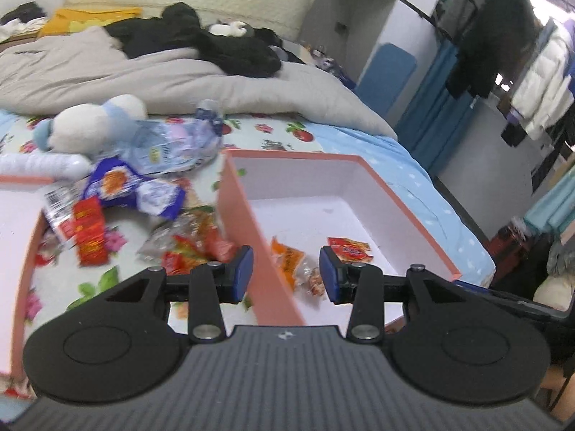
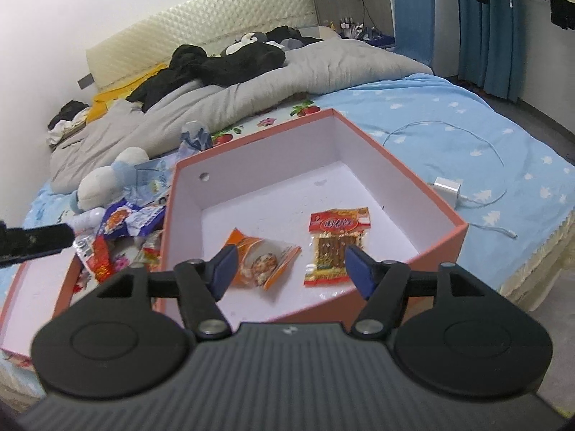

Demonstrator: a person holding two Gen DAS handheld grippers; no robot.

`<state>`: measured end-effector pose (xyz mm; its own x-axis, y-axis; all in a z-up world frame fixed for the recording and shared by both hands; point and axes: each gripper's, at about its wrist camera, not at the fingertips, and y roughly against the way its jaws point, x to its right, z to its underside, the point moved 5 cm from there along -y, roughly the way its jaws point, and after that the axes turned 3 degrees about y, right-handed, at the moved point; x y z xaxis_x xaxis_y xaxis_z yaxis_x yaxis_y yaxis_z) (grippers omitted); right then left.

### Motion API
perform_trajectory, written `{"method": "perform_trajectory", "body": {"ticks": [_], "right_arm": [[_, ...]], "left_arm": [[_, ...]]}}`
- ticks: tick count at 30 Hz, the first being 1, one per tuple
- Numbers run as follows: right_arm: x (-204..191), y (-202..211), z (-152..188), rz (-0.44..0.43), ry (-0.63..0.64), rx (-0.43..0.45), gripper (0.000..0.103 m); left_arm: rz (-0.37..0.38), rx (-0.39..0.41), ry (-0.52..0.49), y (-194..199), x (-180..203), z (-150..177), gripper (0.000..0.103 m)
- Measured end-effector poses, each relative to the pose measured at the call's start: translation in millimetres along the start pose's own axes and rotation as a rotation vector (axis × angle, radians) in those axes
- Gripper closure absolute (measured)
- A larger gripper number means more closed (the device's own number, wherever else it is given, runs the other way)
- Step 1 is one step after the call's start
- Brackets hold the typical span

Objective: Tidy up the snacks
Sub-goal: 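Lift both tools out of the box back toward the snack pile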

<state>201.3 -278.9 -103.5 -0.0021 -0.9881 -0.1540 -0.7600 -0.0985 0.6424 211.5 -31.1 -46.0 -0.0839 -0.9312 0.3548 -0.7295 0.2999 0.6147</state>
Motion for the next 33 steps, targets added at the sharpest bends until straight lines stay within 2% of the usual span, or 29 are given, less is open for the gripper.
{"method": "perform_trajectory", "body": {"ticks": [9, 18, 25, 33], "right_arm": [[-44.6, 0.1, 11.4, -0.064, 0.082, -0.014, 0.035], [-110.7, 4.2, 12.2, -0.206, 0.209, 0.006, 0.035], [-144.3, 13.4, 33.1, -0.294, 0.262, -0.006, 0.035], [-157.7, 32.1, 67.6, -0.346, 0.299, -0.031, 0.035]], "left_arm": [[-0.079, 0.058, 0.084, 45.2, -60.4, 14.5, 0.057], [-0.135, 0.110, 0.166, 80.0, -98.7, 25.4, 0.057], [-0.169, 0.114, 0.226, 96.7, -116.8, 46.1, 0.057], [-0.186, 0.076, 0.264, 100.3, -126.3, 75.0, 0.057]]}}
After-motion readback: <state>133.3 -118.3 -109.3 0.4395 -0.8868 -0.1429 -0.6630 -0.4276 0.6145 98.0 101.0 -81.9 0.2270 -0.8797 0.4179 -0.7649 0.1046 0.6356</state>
